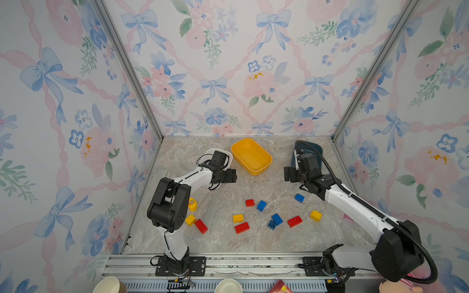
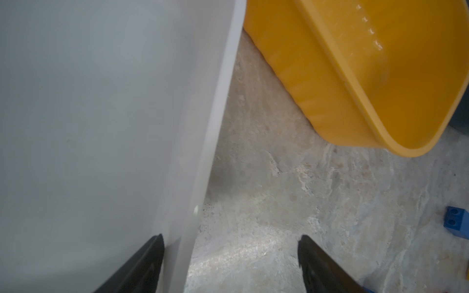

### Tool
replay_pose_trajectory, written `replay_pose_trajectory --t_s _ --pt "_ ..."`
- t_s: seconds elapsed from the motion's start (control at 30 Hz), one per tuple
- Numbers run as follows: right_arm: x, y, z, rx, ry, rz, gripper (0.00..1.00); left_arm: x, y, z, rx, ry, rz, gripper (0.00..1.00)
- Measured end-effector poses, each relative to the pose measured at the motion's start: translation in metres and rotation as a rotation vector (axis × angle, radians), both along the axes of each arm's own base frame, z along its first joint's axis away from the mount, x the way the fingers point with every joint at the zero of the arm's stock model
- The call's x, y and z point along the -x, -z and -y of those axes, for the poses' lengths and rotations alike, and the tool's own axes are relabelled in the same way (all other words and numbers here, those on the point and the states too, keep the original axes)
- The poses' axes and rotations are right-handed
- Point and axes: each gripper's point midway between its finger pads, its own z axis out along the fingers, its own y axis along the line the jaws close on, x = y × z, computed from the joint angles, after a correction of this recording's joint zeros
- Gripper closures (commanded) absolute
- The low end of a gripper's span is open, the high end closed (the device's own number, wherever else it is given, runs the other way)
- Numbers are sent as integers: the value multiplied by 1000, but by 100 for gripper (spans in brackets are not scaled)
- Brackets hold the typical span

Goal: Sort the legos into containers by color
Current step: 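Reach left gripper to white bin rim while right reaches yellow bin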

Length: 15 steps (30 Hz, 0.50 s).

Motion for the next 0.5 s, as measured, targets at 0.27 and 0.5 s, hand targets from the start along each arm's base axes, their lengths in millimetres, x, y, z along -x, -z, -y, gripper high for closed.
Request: replay_pose_trajectory --t_s 0.27,0.5 --pt "0 4 -5 -12 -12 -13 3 15 -1 28 19 40 -13 16" --pt "0 16 -9 -17 -16 -50 3 26 0 45 29 67 -24 17"
